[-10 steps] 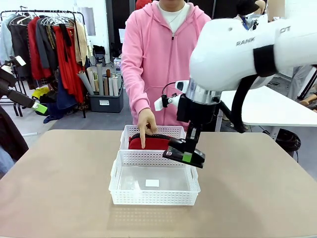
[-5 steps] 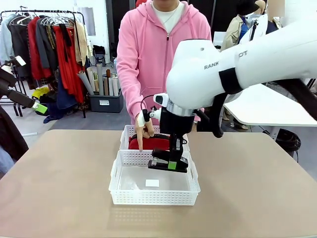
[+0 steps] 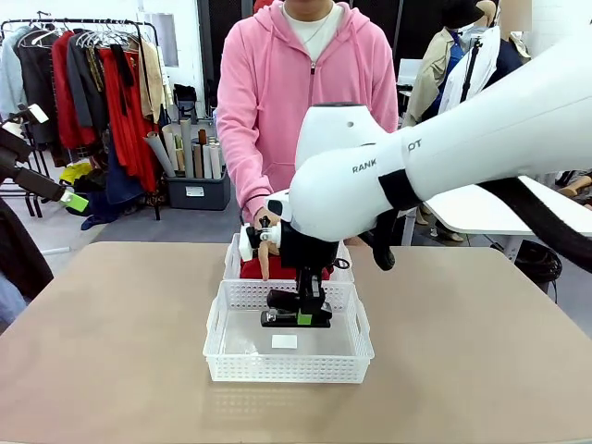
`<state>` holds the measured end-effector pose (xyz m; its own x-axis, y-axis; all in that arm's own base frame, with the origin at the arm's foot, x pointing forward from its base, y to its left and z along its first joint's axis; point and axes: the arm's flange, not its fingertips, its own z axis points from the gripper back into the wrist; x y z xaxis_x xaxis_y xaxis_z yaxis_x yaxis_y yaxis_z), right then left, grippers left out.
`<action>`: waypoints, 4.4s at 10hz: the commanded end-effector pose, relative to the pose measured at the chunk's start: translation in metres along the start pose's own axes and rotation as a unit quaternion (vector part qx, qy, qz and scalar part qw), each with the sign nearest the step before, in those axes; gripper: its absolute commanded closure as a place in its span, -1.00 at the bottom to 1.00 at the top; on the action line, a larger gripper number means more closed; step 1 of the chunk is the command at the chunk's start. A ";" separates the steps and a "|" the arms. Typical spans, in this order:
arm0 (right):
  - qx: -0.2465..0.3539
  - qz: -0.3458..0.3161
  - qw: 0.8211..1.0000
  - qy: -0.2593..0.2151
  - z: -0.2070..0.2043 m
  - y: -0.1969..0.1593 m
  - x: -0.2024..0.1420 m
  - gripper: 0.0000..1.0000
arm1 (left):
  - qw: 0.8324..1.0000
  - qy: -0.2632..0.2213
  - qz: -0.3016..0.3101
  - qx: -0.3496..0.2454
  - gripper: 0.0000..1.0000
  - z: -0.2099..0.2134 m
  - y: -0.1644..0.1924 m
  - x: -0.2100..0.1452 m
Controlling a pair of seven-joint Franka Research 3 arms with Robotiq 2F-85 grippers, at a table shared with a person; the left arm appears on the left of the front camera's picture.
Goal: Distribute items into two baskets.
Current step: Place the picked Stapler into the Organizing basket as instructed by the person.
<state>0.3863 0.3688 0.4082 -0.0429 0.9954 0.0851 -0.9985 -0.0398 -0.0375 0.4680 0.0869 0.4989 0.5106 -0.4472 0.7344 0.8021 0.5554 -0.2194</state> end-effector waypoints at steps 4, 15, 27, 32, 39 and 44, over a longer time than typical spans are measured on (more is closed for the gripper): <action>-0.014 0.006 1.000 0.005 -0.031 -0.002 0.007 0.59 | 1.000 -0.004 0.000 -0.002 -1.00 0.001 -0.001 0.001; 0.018 -0.008 1.000 0.015 -0.082 -0.009 0.009 0.35 | 1.000 -0.004 0.000 -0.002 -1.00 0.001 -0.001 0.001; 0.036 -0.119 0.992 0.010 0.000 -0.031 -0.052 -1.00 | 1.000 -0.004 0.000 -0.002 -1.00 0.001 -0.001 0.001; 0.034 -0.109 0.993 0.009 -0.001 -0.035 -0.053 -1.00 | 1.000 -0.004 0.000 -0.002 -1.00 0.001 -0.001 0.001; 0.034 -0.109 0.993 0.009 -0.001 -0.035 -0.053 -1.00 | 1.000 -0.004 0.000 -0.002 -1.00 0.001 -0.001 0.001; 0.044 -0.281 0.958 -0.038 0.054 -0.063 -0.118 -1.00 | 1.000 -0.004 0.000 -0.002 -1.00 0.001 -0.001 0.001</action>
<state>0.4495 0.2664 0.4325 0.4041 0.9095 0.0977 -0.9140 0.3971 0.0835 0.4679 0.0873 0.4989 0.5109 -0.4469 0.7343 0.8017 0.5560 -0.2194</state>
